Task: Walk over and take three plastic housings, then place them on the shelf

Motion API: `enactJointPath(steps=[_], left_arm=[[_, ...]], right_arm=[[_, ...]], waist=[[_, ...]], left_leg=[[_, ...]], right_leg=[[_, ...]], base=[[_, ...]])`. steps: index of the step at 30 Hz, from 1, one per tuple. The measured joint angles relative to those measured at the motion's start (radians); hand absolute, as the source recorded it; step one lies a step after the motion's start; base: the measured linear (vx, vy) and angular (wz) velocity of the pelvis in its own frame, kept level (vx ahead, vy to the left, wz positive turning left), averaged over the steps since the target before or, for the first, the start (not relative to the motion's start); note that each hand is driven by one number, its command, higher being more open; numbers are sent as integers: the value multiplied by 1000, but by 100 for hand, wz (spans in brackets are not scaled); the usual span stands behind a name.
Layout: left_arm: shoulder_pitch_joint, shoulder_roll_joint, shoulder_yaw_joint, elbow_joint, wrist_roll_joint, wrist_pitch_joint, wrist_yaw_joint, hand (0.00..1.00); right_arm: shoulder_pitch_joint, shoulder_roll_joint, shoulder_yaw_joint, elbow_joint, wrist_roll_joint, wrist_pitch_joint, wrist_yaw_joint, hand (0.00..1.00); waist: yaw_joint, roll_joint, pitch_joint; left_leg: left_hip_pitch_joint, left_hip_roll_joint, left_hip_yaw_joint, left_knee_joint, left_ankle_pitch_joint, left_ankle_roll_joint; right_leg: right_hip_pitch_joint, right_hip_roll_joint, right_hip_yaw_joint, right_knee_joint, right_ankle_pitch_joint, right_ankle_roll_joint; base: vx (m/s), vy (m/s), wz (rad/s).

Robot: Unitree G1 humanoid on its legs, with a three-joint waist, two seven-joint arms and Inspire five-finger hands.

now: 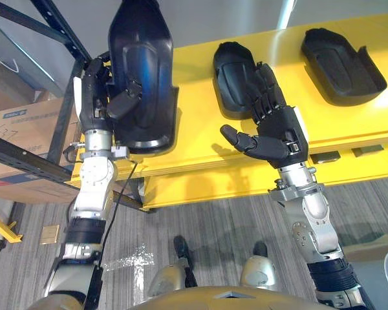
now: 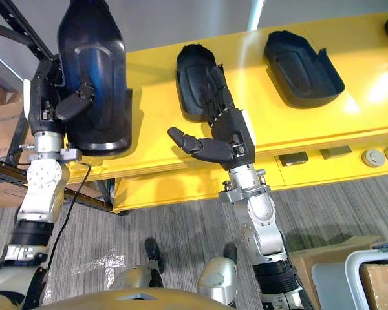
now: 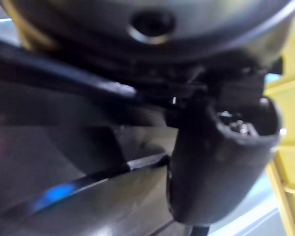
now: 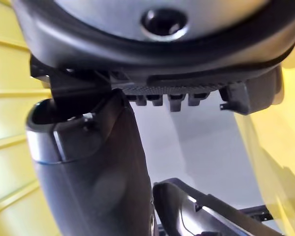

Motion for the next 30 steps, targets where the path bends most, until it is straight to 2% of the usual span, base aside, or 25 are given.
enactJointPath(steps=[5, 10, 15, 16, 30], left_arm=[[-34, 11, 2, 106, -13, 78, 88, 0], [-71, 11, 4, 150, -42, 151, 125, 0], [-134, 23, 7, 191, -37, 198, 147, 0], [-148, 35, 7, 200, -37, 206, 150, 100], [-200, 84, 10, 256, 85, 250, 161, 100]], right_arm=[[-2, -5, 9, 0, 37, 11, 50, 100], [-14, -5, 59, -8, 49, 27, 57, 100], [-25, -3, 112, -22, 49, 47, 56, 100], [-26, -3, 119, -42, 49, 52, 55, 100], [-33, -2, 158, -105, 49, 52, 28, 100]], waist=[[-19, -1, 35], [-20, -2, 57], [-15, -1, 80], [-14, -1, 95], [-13, 1, 100]], left_leg=[[-12, 2, 19, 1, 9, 2], [-23, 5, 20, 0, 18, 0], [-47, 7, 14, 0, 31, 3], [-46, 8, 15, 0, 32, 3], [-53, 9, 32, -1, 28, -2]], right_leg=[[-45, 1, 30, 34, 0, 1], [-74, 1, 41, 69, -16, -6], [-104, 1, 43, 92, -17, -7], [-108, 1, 44, 99, -18, -8], [-137, 1, 66, 119, -17, -7]], base=[[-20, -14, -11], [-38, -26, -3], [-39, -36, 4], [-38, -39, 1], [1, -46, -3]])
